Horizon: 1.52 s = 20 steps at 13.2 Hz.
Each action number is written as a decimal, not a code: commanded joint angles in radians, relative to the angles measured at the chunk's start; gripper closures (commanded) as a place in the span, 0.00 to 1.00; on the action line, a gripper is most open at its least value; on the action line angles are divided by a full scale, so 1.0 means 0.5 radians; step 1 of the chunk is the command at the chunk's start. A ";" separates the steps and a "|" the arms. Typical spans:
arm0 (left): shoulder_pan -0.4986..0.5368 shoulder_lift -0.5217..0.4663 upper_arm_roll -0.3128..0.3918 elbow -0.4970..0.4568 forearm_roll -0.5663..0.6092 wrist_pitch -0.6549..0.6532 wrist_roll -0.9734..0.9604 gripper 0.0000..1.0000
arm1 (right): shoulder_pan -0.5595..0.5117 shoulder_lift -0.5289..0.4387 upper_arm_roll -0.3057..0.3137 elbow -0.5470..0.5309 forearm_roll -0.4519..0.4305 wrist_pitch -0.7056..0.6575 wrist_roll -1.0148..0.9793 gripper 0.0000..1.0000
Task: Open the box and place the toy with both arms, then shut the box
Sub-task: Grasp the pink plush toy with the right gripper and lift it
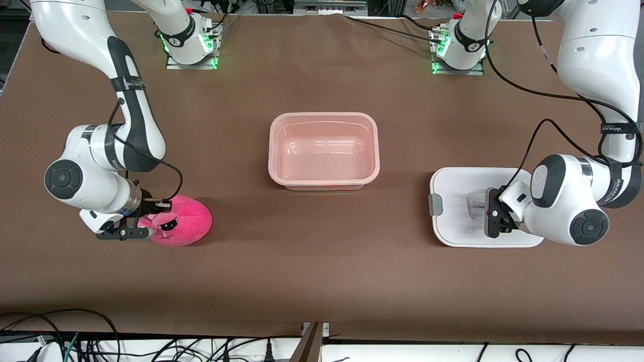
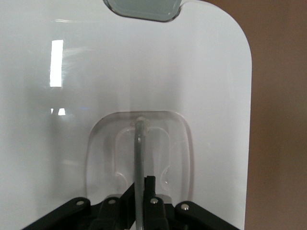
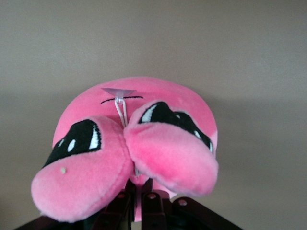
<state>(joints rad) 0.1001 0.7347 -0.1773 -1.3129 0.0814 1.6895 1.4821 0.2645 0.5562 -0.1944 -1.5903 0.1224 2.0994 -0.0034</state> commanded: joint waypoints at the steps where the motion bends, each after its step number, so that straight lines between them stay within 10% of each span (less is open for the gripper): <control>1: 0.024 -0.009 -0.020 -0.013 -0.043 0.014 0.082 1.00 | 0.020 -0.063 -0.007 0.014 0.037 -0.035 -0.027 1.00; 17: 0.021 -0.009 -0.020 -0.019 -0.049 0.014 0.082 1.00 | 0.566 -0.501 0.005 0.202 0.031 -0.903 -0.042 1.00; 20: 0.021 -0.009 -0.020 -0.019 -0.049 0.014 0.082 1.00 | 0.582 -0.563 0.210 0.205 0.007 -1.041 -0.036 1.00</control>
<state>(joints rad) 0.1005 0.7389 -0.1824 -1.3138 0.0801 1.6895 1.4853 0.5456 0.3029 -0.1423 -1.4798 0.1299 1.6220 -0.0161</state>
